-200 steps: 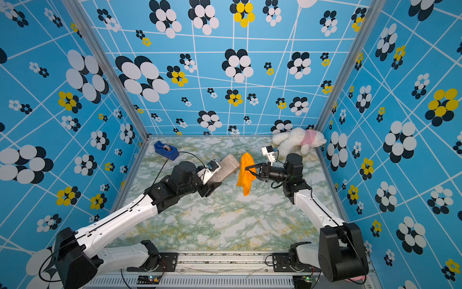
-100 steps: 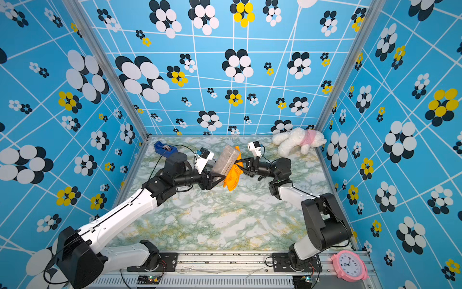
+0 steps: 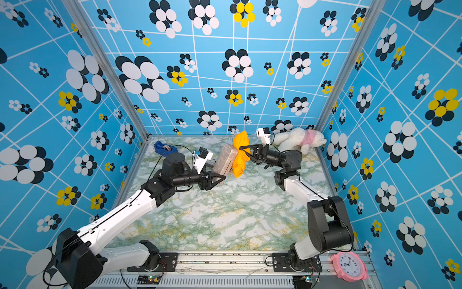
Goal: Wipe the eyeglass case
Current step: Wipe the dirt from the eyeglass case.
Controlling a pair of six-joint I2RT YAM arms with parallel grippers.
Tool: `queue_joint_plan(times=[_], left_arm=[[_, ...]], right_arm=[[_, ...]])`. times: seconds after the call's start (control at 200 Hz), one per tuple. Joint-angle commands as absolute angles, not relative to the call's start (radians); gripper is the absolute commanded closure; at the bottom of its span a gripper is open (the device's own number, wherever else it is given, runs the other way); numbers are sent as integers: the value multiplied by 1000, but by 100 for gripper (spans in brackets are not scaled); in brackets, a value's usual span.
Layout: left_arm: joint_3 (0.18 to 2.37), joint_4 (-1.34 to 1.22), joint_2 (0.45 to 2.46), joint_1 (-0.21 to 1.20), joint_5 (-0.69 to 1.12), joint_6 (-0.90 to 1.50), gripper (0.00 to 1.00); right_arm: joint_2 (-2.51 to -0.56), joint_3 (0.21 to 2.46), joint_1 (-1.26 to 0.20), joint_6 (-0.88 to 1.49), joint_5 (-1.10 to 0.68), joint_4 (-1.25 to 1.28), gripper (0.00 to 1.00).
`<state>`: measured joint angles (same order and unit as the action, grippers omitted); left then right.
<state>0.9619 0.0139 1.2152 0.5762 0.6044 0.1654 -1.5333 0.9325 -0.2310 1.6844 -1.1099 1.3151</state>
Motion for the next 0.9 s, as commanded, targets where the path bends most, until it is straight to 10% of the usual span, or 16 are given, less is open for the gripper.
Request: queue_joint_plan(times=[0.0, 0.415, 0.9], left_arm=[[931, 37, 1197, 573, 661, 177, 95], [975, -201, 1290, 519, 840, 363, 95], [921, 100, 1275, 470, 684, 212, 95]], right_arm=[[-1549, 977, -252, 1703, -1145, 1406, 100], [-1549, 837, -325, 1634, -1134, 1406, 100], [-1524, 1037, -155, 1713, -1164, 1396, 100]])
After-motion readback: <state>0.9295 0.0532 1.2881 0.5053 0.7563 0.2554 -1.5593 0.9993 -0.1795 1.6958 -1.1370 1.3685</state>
